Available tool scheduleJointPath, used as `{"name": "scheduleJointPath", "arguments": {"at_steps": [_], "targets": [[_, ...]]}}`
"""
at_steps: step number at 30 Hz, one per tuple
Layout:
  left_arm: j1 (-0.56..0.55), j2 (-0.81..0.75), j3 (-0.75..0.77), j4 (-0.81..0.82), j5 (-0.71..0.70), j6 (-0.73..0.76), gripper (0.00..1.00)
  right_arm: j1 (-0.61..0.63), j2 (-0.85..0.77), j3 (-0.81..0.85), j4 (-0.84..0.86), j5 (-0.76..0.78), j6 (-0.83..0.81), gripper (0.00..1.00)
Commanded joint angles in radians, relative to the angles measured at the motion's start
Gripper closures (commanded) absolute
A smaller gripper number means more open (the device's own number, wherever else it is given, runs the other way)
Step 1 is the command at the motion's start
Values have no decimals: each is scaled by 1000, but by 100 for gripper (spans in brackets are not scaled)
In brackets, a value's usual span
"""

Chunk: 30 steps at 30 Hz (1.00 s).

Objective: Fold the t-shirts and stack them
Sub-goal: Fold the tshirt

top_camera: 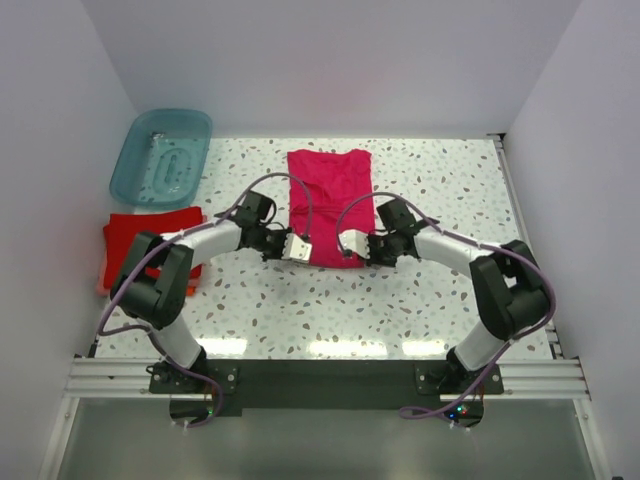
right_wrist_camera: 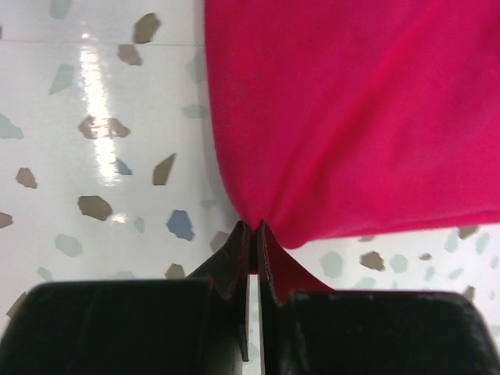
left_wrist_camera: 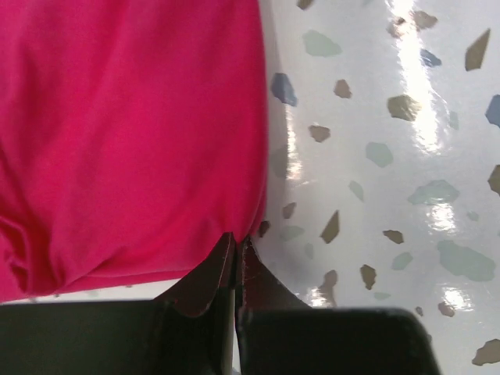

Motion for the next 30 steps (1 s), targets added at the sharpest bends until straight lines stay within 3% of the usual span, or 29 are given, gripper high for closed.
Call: {"name": "scheduleJointPath", "arguments": {"at_steps": [1, 7, 14, 18, 25, 30], "targets": [[23, -29, 100, -59, 61, -72, 100, -41, -69, 111, -60, -41, 81, 100], [38, -37, 238, -99, 75, -146, 100, -102, -95, 234, -135, -79, 107, 100], [32, -95, 258, -169, 96, -129, 100, -122, -130, 308, -241, -108, 101, 100], [-18, -182, 205, -356, 104, 42, 100, -113, -224, 248, -336, -147, 55, 100], [-136, -394, 13, -562, 168, 109, 100, -73, -472, 121, -592, -216, 30, 100], [-146, -492, 30, -732, 248, 116, 100, -50, -588, 132, -719, -263, 55, 100]]}}
